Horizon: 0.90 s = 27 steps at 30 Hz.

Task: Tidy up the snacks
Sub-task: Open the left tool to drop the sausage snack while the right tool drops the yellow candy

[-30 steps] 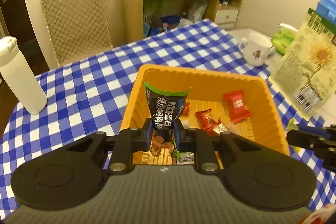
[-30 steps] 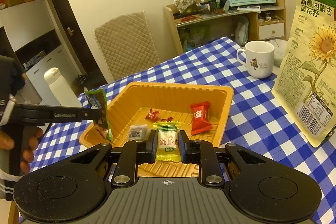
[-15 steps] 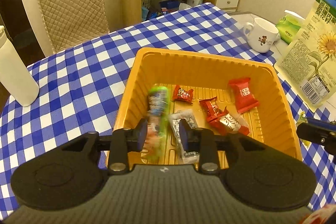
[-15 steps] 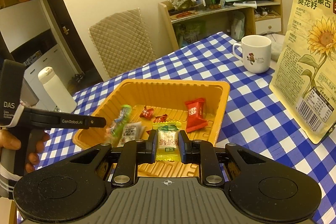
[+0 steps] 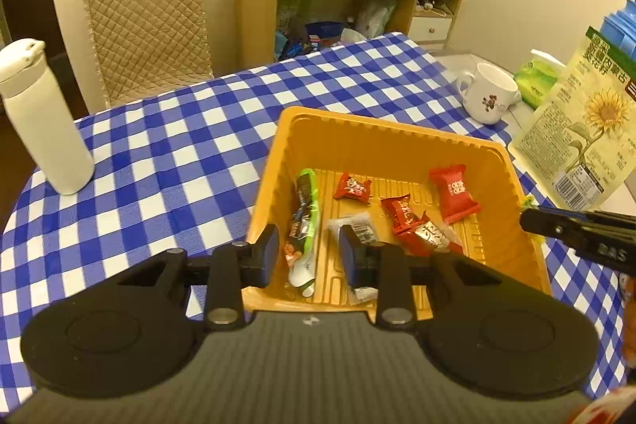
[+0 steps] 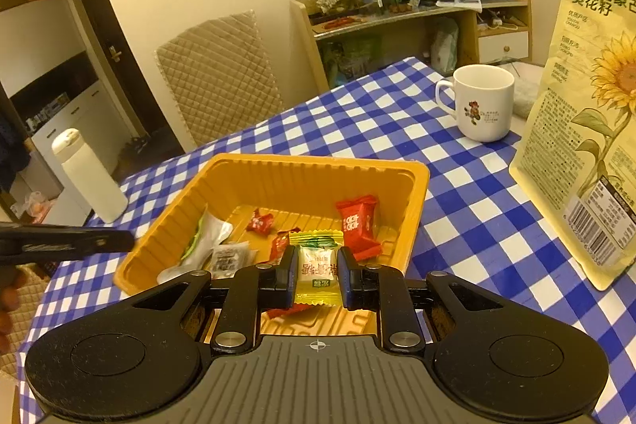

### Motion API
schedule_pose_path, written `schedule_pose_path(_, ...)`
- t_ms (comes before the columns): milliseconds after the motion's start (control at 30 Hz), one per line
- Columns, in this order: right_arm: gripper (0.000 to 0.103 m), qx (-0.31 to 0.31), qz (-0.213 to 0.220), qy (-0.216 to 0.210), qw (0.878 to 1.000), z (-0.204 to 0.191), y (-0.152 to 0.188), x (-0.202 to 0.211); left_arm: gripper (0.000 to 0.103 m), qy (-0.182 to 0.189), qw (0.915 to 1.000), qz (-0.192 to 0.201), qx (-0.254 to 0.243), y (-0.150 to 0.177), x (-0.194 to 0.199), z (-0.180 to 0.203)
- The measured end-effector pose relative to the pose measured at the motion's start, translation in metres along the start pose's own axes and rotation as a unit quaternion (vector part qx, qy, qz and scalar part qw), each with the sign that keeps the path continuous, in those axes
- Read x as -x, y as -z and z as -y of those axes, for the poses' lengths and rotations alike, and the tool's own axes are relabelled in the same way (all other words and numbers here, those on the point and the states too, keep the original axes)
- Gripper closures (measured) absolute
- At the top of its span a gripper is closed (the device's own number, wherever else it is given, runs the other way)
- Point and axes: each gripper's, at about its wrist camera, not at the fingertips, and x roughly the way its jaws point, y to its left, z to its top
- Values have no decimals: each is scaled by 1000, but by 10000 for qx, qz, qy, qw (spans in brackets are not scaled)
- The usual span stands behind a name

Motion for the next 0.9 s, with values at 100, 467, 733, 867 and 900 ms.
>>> schedule_pose_path(100,81,30,-23,27,10000,2,-4,-10,74,-22,10000,13,51,5,7,-7)
schedule_pose_path(467,81,114,-6,171,9998,0,-13,-30,74,-104,9995,-27,290,23,23,-26)
schedule_pose_path(733,62,-64,-21,252,9997,2,-19,-27,73,-73,9994,23,332,24,30,-26)
schedule_pose_path(867,45,-103,188,223,9995,1,-18,-12,70,-36,9994,88,331,24,36,-23)
schedule_pose_path(900,45,-132,172,192,9996,1,-17,-9,70,-29,9994,102,325,24,38,-22)
